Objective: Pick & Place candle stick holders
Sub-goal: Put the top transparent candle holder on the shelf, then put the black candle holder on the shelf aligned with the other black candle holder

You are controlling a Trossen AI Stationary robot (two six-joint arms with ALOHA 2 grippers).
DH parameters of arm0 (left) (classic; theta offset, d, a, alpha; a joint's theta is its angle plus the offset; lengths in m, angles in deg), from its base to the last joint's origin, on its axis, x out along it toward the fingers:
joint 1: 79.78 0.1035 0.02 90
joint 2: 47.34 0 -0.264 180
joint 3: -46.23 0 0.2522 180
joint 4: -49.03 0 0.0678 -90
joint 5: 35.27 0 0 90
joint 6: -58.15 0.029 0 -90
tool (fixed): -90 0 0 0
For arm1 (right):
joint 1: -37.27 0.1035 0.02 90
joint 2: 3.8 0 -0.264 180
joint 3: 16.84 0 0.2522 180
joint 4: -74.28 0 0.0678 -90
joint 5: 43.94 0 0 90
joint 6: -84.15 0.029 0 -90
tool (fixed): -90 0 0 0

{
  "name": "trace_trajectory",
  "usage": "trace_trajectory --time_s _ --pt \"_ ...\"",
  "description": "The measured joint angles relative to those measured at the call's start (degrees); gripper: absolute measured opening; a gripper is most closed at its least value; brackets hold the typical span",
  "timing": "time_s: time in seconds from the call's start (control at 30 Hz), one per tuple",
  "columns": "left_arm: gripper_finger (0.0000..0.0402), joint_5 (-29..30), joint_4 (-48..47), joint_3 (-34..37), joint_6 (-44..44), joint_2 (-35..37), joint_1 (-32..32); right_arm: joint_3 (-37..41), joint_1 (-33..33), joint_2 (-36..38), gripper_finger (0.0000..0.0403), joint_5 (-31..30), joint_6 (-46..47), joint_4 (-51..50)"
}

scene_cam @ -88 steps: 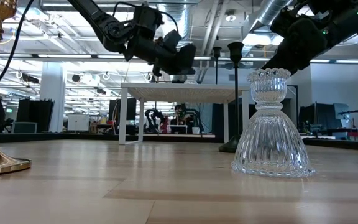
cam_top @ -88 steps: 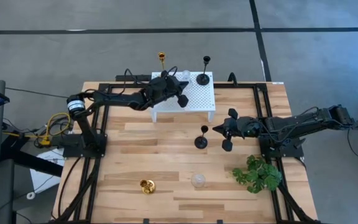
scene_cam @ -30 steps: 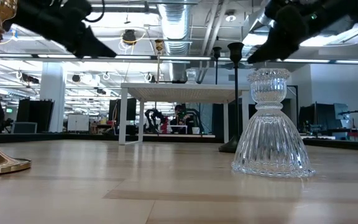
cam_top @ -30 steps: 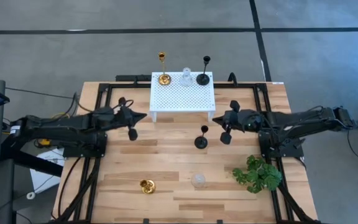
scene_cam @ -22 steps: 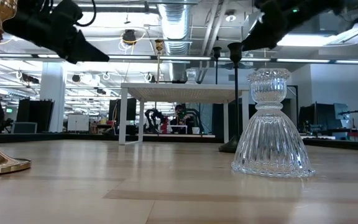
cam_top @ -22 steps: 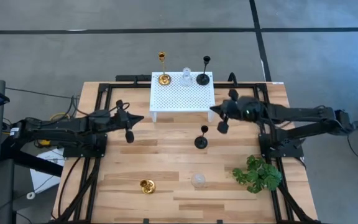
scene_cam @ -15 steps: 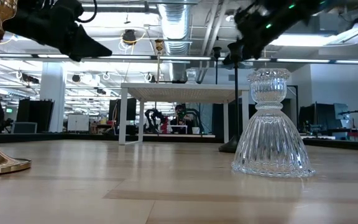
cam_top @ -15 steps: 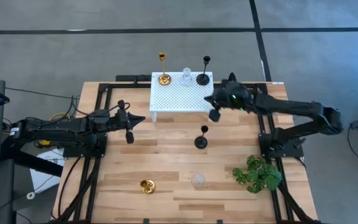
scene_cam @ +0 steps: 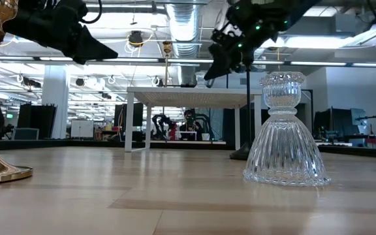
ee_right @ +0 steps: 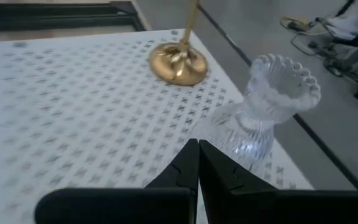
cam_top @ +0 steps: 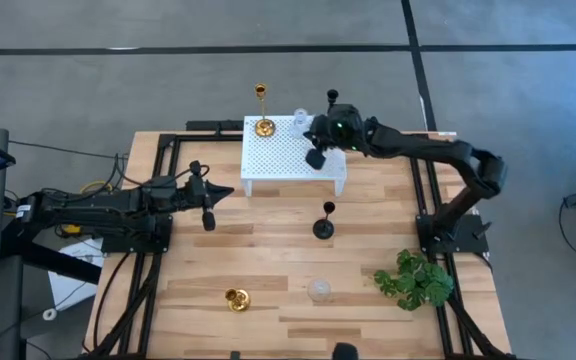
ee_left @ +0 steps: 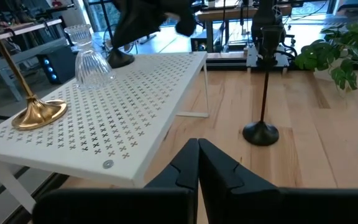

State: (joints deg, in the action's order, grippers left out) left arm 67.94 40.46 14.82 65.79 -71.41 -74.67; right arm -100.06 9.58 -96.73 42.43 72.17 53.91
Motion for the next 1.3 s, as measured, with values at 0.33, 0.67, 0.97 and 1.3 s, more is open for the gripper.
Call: trace_trajectory --time_s 0.33,0.67,0.97,1.3 --pt "0.0007 -0.07 -0.03 -0.02 0.02 -0.02 0.00 -3.12 -0.10 -4.96 0.0000 -7.47 0.39 -0.18" --pt "0.0006 -0.04 -0.03 -0.02 0.02 -0.02 0.00 -3.17 3.56 -3.85 0.0000 -8.53 1.18 -0.89" --pt "0.0007 0.01 -0.03 -0.04 0.02 -0.02 0.00 -3.19 6.55 -3.79 0.0000 -19.61 1.72 -0.31" --pt "0.0006 0.02 0.21 -0.04 0.02 -0.02 0.00 -3.19 5.99 -3.86 0.0000 -21.10 1.95 3.11"
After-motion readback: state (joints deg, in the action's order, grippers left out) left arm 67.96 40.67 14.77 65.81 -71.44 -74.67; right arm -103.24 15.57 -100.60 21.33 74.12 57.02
